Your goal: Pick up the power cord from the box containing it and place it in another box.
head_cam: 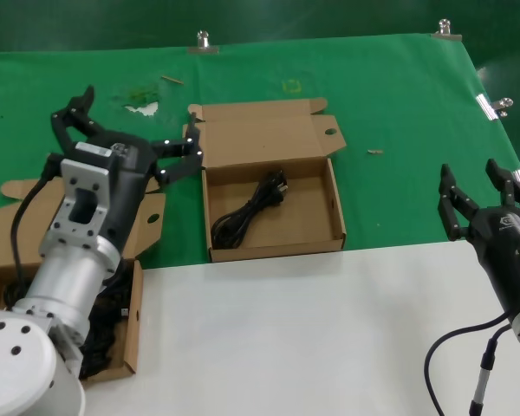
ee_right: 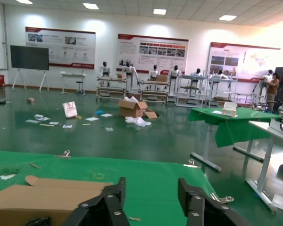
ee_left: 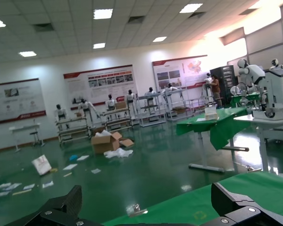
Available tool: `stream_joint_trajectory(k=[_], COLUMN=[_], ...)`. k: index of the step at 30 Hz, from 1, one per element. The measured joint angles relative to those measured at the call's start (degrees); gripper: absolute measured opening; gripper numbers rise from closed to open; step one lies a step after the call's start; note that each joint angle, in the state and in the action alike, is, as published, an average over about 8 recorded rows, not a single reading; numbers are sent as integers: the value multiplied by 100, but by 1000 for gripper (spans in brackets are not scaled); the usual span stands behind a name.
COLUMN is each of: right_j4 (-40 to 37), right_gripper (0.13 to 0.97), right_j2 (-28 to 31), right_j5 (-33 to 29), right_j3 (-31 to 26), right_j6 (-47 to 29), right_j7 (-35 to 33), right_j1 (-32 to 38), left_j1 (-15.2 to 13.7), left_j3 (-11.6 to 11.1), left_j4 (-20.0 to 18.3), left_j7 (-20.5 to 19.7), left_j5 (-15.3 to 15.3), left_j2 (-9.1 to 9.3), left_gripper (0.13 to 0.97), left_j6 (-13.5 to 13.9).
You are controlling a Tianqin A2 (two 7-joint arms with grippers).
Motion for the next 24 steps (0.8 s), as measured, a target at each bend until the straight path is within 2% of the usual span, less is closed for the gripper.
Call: stream_joint_trajectory(k=[6, 14, 15, 23, 24], right_j4=[-7, -16, -18, -27, -29], right_gripper=[414, 629, 629, 807, 807], right_j2=[-5, -12, -13, -20, -20], right_j5=[-5, -12, -13, -20, -20], right_j3=[-6, -14, -15, -23, -24], right_j6=[-3, -7, -7, -11, -12], right_j7=[5, 12, 12, 19, 20], right_j1=[4, 9, 10, 16, 16], left_j1=[217, 508, 544, 833, 870], left_j3=[-229, -534, -573, -876, -914], left_j4=[-31, -73, -78, -119, -124], left_j7=[-128, -297, -319, -487, -509], left_j5=[37, 86, 92, 141, 147], left_j2=[9, 22, 23, 35, 37], left_gripper=[966, 966, 966, 966, 966], left_j6=[65, 151, 162, 247, 258])
